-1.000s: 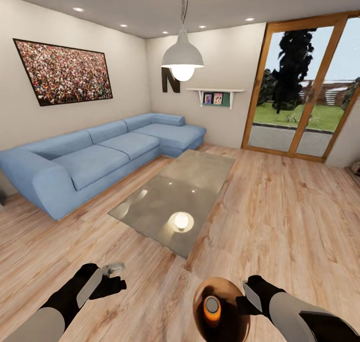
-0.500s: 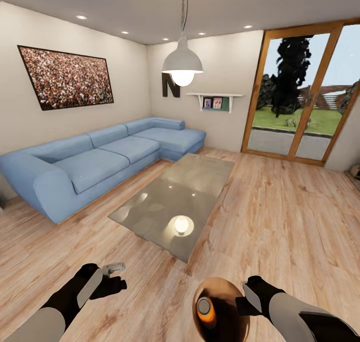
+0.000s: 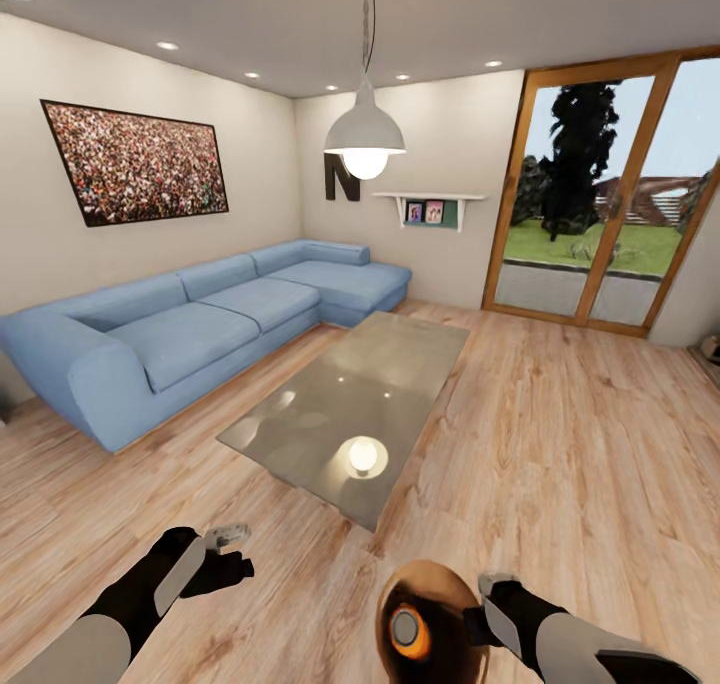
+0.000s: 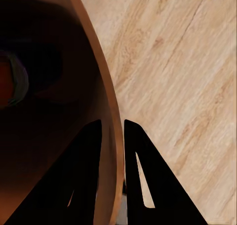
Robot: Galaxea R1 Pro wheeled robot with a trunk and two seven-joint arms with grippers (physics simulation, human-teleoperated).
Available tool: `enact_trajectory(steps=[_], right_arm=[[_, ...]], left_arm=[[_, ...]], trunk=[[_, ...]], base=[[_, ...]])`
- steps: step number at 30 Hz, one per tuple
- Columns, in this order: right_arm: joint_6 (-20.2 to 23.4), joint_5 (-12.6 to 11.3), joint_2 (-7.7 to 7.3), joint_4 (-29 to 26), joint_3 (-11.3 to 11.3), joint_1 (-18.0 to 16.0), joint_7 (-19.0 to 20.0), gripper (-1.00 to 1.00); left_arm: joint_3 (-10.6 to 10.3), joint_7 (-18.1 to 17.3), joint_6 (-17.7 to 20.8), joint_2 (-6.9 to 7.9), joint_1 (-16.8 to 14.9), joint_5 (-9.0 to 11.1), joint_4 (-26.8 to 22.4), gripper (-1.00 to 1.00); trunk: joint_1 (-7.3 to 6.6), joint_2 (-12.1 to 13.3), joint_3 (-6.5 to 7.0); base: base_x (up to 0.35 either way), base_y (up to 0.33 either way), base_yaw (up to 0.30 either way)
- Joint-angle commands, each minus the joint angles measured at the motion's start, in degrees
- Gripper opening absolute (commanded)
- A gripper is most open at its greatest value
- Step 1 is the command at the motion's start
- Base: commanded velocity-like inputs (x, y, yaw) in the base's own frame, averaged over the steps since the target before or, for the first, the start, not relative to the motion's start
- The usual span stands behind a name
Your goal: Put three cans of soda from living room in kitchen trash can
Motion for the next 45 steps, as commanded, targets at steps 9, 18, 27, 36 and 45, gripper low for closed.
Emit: enact_trajectory(steps=[9,18,27,36,45], right_arm=[[-0.7,1.0,0.71,0.1,0.6,0.2,0.8,-1.00],[-0.7,1.0,0.71,0.1,2.5,0.2,0.9,-1.00],[-0.7,1.0,0.71,0.1,4.1,0.2,0.9,-1.00],[-0.7,0.2,1.41,-1.6,7.6,2.7,-0.2,-1.00],[-0.4,0.1,1.49,-2.8,1.5,7.3,-0.2,-1.00]], left_arm=[[0.3,-0.1,-0.1,-0.10,-0.6,0.0,0.3,1.00],[0.3,-0.1,-0.1,-0.10,-0.6,0.0,0.3,1.00],[0.3,-0.1,-0.1,-0.10,-0.6,0.0,0.3,1.00],[0.8,-0.6,0.3,-0.41,1.7,0.2,2.3,1.00],[1.1,-0.8,0.4,-0.44,4.8,0.2,2.9,1.00]], trunk=[[0.00,0.0,0.03],[0.00,0.0,0.03],[0.00,0.0,0.03],[0.00,0.0,-0.34],[0.00,0.0,-0.87]], base=[[0.000,0.000,0.000],[0.000,0.000,0.000],[0.000,0.000,0.000],[0.000,0.181,0.117],[-0.007,0.334,0.218]])
